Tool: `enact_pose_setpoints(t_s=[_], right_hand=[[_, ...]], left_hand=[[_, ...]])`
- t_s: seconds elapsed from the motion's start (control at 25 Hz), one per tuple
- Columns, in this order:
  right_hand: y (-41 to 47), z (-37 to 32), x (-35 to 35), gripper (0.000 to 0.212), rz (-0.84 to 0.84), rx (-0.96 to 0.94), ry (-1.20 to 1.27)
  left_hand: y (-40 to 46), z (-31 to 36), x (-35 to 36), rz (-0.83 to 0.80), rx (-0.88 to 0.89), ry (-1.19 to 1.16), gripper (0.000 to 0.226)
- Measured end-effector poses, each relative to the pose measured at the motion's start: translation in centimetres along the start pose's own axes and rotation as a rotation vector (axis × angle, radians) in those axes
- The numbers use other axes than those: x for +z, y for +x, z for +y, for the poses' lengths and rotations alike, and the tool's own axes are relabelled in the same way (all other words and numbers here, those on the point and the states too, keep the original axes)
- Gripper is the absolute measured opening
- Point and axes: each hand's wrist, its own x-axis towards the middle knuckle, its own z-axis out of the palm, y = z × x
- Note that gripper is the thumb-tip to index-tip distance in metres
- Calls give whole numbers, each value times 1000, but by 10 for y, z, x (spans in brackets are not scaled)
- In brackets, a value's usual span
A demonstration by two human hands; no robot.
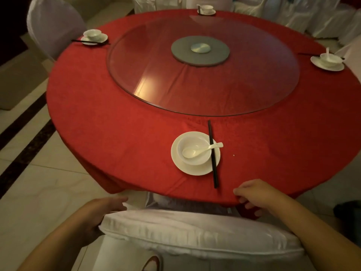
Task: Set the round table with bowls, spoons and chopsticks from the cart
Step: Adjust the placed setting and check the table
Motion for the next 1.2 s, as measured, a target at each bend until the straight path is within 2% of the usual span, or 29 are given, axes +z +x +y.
enact_pose_setpoints(t_s=[0.2,0.32,0.4,0.44,0.52,0.6,0.68,0.8,0.92,1.2], right_hand=[[0,-5,0,19,79,-17,53],[5,-14,-7,21,138,-83,61],[12,-32,-14,17,168,-164,87],[16,-42,-16,14,160,-196,118],[23,-61,-16,11,112,-233,195],[32,-73,-9,13,80,-238,255],[41,-78,0,14,68,-234,295],[53,-77,11,17,68,-231,358],[60,-76,15,15,79,-206,422],[66,-72,15,18,98,-174,442]], left_hand=[[4,4,-8,-16,-10,93,27],[10,31,-3,21,69,422,13],[20,64,13,34,175,664,27],[29,81,26,41,270,687,31],[50,108,61,51,464,643,26],[69,121,96,52,548,553,18],[87,119,120,57,528,422,12],[104,111,132,35,498,226,32],[106,108,134,-10,460,89,38],[99,110,135,-28,440,55,39]])
